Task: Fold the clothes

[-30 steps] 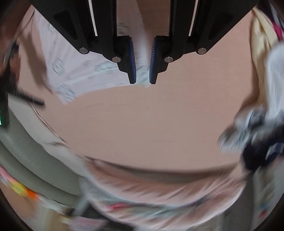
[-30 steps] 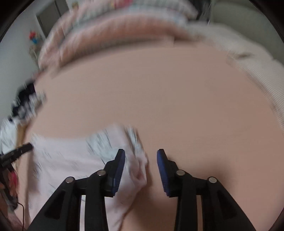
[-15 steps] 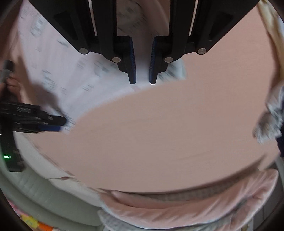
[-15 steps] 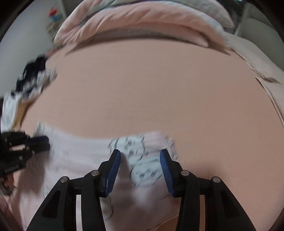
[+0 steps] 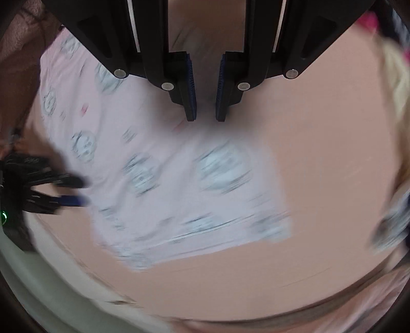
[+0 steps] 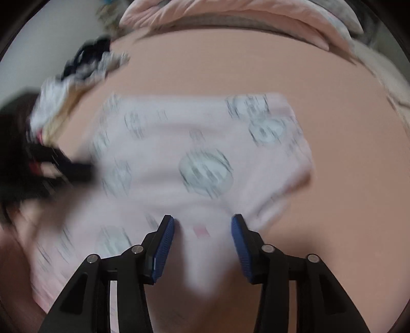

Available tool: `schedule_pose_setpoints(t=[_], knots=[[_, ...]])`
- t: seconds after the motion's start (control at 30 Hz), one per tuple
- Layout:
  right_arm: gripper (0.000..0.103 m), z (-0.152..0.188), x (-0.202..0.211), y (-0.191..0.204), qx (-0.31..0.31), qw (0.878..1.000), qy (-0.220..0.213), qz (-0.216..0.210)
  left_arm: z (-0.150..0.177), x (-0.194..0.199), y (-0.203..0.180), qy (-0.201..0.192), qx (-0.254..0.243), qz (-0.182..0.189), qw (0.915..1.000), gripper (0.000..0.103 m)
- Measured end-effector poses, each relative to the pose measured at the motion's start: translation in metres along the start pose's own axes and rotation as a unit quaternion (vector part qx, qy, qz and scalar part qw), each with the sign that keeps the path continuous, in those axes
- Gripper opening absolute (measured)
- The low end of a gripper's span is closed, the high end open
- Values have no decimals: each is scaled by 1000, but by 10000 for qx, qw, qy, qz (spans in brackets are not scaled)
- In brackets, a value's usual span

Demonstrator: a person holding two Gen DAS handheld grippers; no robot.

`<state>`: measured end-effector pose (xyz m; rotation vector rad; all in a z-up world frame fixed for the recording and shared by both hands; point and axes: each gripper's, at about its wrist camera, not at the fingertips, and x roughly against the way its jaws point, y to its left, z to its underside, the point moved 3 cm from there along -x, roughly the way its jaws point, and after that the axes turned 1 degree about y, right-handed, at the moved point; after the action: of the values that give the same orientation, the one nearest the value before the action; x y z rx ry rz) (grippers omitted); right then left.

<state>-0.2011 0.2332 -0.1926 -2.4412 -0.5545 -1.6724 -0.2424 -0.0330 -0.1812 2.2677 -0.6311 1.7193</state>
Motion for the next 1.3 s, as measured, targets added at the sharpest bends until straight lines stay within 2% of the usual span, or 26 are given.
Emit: schedule_pose_setpoints(t=[0.03, 0.07, 0.13, 0.17, 0.23, 0.27, 0.33, 0.37, 0.43, 0.5, 0.57, 0.6, 0.67, 0.73, 0.77, 0.8, 0.83, 0.87, 0.93, 1.0, 1.03, 1.1, 1.17, 1.2, 1.27, 1.3], knots=[[44, 4, 8, -12, -49, 9998, 70, 183, 8, 10, 9, 7, 99, -218, 9997, 13], [44, 8, 16, -24, -137, 9991, 153, 377, 12, 18, 9, -107, 86, -266, 9996, 14], [45, 13, 37, -34, -417, 9972, -2, 616, 14, 29, -11, -349, -11, -11, 9994, 16], [46, 13, 46, -30, -517, 9974, -134, 475, 13, 31, -32, -542, -184, 104, 9983, 20], [47, 12, 49, -1, -588, 9977, -309, 157, 13, 24, -68, -760, -530, 231, 9954, 44], [47, 12, 50, 13, -619, 9973, -393, -2, 15, 14, -79, -649, -648, 199, 9956, 47], [47, 19, 31, 37, -542, 9984, -143, -46, 20, -4, -99, -429, -887, 117, 9951, 48], [47, 23, 21, 49, -498, 9987, 0, -56, 28, -7, -101, -343, -1022, -51, 9942, 48], [47, 46, 21, 57, -175, 9996, -63, 226, 46, 1, -98, -358, -1170, -293, 9921, 49], [48, 70, 35, 50, 59, 9991, 79, 416, 64, 14, -80, -210, -873, -489, 9948, 49], [51, 87, 50, 34, -108, 9981, 217, 564, 80, 28, -64, -95, -580, -643, 9962, 48], [51, 91, 55, 28, -253, 9966, 285, 733, 78, 35, -70, -268, -467, -438, 9976, 48], [51, 88, 66, 32, -493, 9968, 38, 624, 73, 48, -83, -598, -254, -10, 9979, 48], [51, 82, 74, 51, -639, 9975, -282, 128, 70, 45, -107, -706, -223, 612, 9954, 48], [51, 81, 69, 60, -656, 9975, -244, -11, 69, 34, -119, -633, -171, 681, 9955, 48], [51, 81, 64, 70, -668, 9975, -181, -140, 71, 23, -121, -448, -163, 415, 9980, 48], [51, 83, 54, 79, -638, 9979, -75, -97, 73, 13, -123, -279, -191, 143, 9993, 48], [50, 94, 42, 85, -524, 9985, 114, 99, 83, 9, -125, -214, -440, -157, 9987, 48], [50, 111, 44, 84, -186, 9995, -2, 259, 100, 11, -128, -223, -874, -657, 9938, 51], [50, 122, 54, 76, -146, 9988, 48, 460, 108, 19, -121, -119, -719, -964, 9927, 52], [50, 127, 60, 72, -141, 9983, 88, 563, 106, 25, -115, -175, -288, -1102, 9933, 52], [50, 126, 69, 67, -269, 9963, -63, 815, 99, 36, -113, -538, 622, -885, 9927, 48], [50, 114, 68, 73, -493, 9980, -208, 349, 94, 33, -134, -662, 718, -155, 9951, 49], [50, 108, 67, 77, -599, 9977, -277, 119, 94, 26, -150, -516, 512, -148, 9972, 49], [50, 106, 52, 95, -335, 9993, -107, 96, 98, 11, -170, -353, 141, -635, 9973, 50], [50, 113, 41, 99, -103, 9993, 89, 346, 104, 13, -164, -381, 321, -525, 9974, 51]])
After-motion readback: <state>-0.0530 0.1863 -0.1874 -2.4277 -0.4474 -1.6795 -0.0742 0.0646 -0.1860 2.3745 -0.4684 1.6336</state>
